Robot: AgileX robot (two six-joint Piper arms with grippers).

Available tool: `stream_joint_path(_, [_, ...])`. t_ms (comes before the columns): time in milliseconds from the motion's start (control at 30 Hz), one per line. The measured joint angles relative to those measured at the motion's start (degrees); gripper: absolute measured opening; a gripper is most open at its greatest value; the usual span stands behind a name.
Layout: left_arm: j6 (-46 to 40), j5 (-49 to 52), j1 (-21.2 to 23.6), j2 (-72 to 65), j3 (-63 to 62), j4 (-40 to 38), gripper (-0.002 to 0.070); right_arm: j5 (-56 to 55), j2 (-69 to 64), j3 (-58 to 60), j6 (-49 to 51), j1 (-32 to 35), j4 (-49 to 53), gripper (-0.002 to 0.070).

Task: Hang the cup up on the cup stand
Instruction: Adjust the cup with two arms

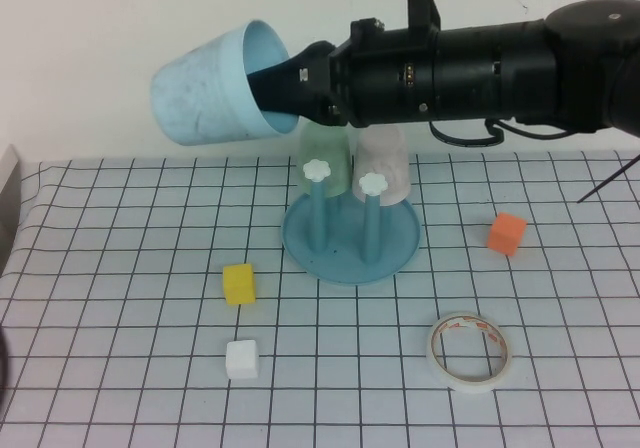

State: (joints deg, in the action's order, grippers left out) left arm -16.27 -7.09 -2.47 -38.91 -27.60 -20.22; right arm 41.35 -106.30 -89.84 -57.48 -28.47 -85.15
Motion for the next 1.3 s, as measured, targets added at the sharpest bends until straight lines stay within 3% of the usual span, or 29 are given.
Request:
stream_joint_path(233, [-4.72,-1.51,-0.22,0.00,0.00,18.49,-0.0001,-0.11,0.00,0.00,-0.12,0.00,2.29,0.0025])
stream_joint_path(433, [-4.61,-10.40,-5.59,0.00,0.00,38.92,-0.0001,-0.20,0.00,0.00,-1.41,0.00,1.66,0.0025])
stream_joint_path(533, [-0.28,-15.00,-8.84,0.00,0.00,46.13,-0.0001,-0.20,0.00,0.00,-4.16,0.00,-2.10,0.0024])
stream_joint_path(700, [25.80,-16.72,-12.33,0.00,0.00,48.60,-0.0001,2.87,0.00,0.00,-8.71,0.00,-9.65,0.0024])
stream_joint_path(900, [57.81,-15.78,-12.68,0.00,0.00,50.20,-0.0001,6.69,0.88,1.98,-14.04,-0.03,-10.91,0.0024])
stream_joint_path(1033, [74.20,-15.82,-12.68,-0.14,0.00,58.24,-0.0001,6.74,2.11,5.63,-16.59,-0.13,-11.03,0.0024])
stream_joint_path(1133, [87.67,-17.07,-12.68,-0.42,0.00,68.82,-0.0001,7.00,2.50,7.36,-17.41,-0.13,-11.03,0.0024])
stream_joint_path(1300, [104.82,-18.04,-12.68,-1.69,0.00,73.50,0.0007,7.82,2.72,7.37,-17.59,-0.13,-11.03,0.0024])
